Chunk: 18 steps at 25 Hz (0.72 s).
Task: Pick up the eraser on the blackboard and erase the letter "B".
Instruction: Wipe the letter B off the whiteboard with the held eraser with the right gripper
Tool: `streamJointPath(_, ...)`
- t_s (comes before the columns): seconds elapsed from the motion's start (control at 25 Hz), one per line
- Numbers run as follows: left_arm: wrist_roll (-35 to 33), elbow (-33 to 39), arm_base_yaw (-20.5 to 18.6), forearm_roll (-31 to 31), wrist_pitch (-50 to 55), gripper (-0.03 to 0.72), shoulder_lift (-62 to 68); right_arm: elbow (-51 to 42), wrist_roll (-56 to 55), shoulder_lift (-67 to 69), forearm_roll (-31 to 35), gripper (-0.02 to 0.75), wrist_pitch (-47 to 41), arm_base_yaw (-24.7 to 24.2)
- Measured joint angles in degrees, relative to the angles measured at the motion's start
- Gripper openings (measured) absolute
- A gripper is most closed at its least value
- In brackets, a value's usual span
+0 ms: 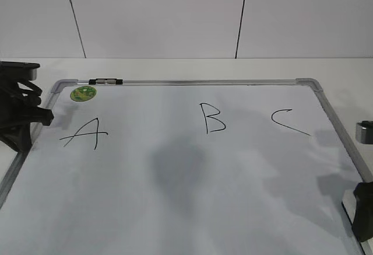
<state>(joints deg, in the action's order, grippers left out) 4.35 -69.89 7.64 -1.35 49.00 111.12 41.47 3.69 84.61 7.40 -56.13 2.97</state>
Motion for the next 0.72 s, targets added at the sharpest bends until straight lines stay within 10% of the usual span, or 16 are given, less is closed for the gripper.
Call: streamJointPath(0.72, 0.00, 0.00, 0.00, 0.00, -0.10, 0.051, 0.00, 0.22, -0.93, 3.12, 1.42, 0.605, 0.40, 0.00)
